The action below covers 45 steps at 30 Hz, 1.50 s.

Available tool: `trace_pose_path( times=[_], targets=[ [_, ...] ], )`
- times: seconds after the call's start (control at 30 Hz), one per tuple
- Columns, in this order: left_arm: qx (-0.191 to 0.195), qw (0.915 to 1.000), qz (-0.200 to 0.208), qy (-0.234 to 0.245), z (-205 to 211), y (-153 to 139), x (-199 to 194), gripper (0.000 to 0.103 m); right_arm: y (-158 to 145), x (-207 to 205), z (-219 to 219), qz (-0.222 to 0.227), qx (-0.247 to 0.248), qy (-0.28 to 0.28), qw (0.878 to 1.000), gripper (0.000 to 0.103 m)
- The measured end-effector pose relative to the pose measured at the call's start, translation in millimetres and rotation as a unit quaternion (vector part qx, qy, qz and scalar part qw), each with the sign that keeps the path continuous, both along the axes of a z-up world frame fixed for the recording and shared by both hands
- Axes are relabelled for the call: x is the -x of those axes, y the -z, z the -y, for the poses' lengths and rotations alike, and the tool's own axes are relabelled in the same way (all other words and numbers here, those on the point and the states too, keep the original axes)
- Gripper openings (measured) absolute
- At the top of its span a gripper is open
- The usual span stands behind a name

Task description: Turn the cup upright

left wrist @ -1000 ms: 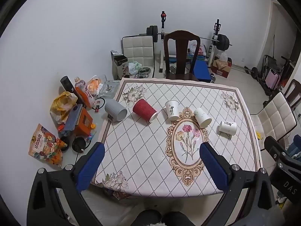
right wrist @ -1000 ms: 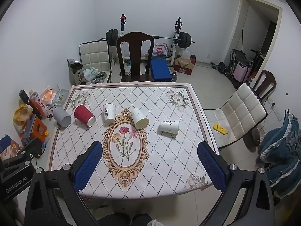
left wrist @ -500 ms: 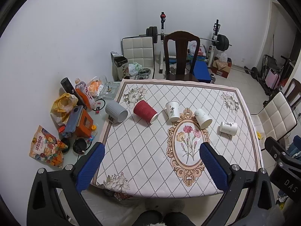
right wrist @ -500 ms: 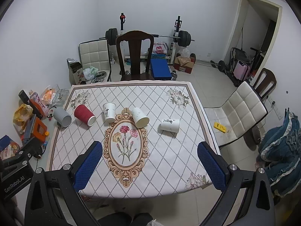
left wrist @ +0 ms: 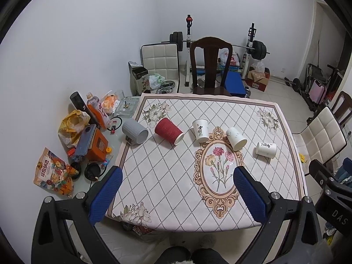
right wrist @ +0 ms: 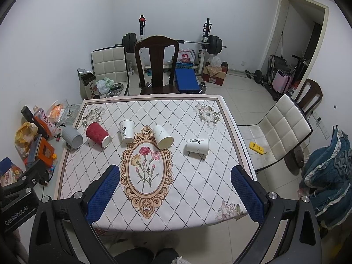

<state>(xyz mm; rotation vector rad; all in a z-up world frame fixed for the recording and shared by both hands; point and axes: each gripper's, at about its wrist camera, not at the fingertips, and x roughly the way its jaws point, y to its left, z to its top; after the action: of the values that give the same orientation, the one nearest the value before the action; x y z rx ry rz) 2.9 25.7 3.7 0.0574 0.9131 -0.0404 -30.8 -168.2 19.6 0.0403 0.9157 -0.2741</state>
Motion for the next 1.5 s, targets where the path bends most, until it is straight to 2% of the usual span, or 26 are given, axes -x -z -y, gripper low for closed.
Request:
trace_pose_path(
  times=[1.17, 1.5],
  targets=[
    [-0.001, 1.0000, 0.004, 0.002, 10.3, -0.4, 1.9, 0.103, -1.7, 2.3, 1.6, -0.002, -0.001, 0.000, 1.000, 0.102],
    [0.004, 1.0000, -0.005, 0.004, 8.1, 11.5, -2.2, 0.103, 0.1, 2.3, -0.3, -0.007, -0.004, 0.004, 1.000, 0.102]
  ],
)
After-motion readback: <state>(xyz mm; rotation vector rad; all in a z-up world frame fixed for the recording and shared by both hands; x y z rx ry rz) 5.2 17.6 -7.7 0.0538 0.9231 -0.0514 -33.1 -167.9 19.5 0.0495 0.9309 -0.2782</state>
